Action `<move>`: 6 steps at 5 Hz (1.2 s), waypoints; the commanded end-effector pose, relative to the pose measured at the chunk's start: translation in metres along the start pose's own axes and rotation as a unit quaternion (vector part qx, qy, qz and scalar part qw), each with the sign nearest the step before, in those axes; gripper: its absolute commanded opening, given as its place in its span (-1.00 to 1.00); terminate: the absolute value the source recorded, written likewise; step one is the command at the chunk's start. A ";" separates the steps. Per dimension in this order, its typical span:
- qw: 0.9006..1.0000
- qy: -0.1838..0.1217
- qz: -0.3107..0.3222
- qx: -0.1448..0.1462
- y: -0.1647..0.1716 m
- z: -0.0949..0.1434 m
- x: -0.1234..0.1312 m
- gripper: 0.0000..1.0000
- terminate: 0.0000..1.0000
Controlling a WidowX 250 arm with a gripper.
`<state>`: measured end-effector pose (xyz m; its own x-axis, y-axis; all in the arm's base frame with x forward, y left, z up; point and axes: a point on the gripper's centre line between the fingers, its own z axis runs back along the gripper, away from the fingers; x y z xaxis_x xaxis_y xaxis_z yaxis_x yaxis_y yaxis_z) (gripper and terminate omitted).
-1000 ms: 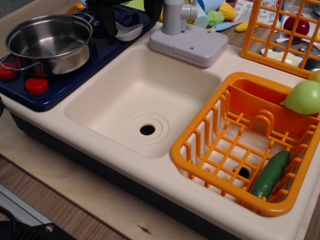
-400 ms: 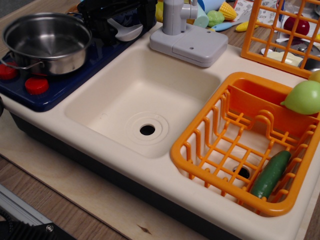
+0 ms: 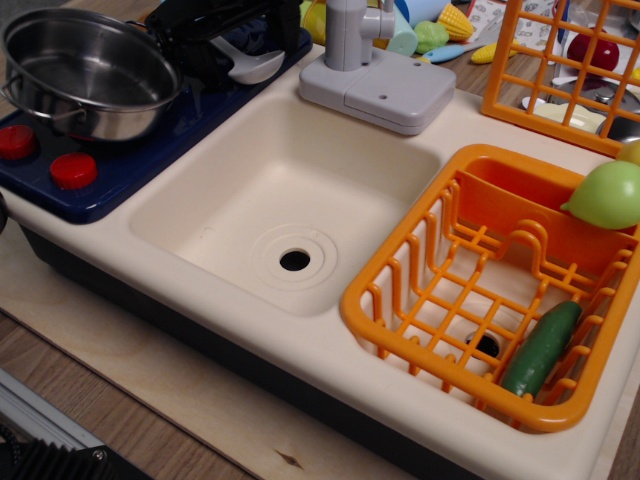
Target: Put spoon into pan
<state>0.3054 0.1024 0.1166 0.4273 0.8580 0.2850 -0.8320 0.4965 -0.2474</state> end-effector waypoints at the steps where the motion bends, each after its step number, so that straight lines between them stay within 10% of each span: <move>1: 1.000 0.015 0.001 0.011 0.001 0.000 0.004 -1.00 -1.00; 2: 1.000 0.009 -0.006 0.014 -0.003 0.003 0.008 1.00 -1.00; 3: 1.000 0.003 -0.013 0.026 -0.010 0.013 0.016 -1.00 -1.00; 6: 0.997 -0.015 0.000 0.071 -0.024 0.062 0.035 -1.00 -1.00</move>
<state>0.3112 0.1100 0.1737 0.4289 0.8539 0.2948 -0.8851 0.4624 -0.0516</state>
